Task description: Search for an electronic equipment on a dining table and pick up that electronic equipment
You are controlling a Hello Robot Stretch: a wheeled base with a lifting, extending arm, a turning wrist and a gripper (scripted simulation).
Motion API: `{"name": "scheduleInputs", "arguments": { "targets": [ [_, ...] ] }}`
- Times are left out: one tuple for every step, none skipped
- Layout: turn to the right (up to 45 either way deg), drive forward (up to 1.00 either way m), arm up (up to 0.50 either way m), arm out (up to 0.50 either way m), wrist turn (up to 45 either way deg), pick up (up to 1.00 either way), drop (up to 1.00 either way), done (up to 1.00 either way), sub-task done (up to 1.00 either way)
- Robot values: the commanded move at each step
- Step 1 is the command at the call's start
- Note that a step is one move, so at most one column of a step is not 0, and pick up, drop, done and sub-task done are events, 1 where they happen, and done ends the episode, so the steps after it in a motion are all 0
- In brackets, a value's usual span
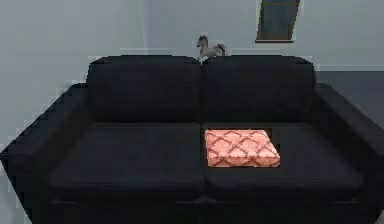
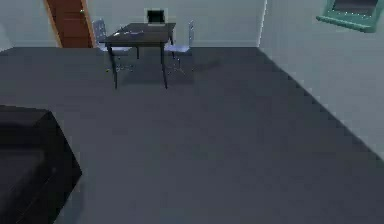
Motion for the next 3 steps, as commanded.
{"name": "scheduleInputs", "arguments": {
  "targets": [
    [45.0,0.0,0.0,0.0,0.0,0.0,0.0,0.0,0.0],
    [45.0,0.0,0.0,0.0,0.0,0.0,0.0,0.0,0.0],
    [0.0,1.0,0.0,0.0,0.0,0.0,0.0,0.0,0.0]
  ]
}}
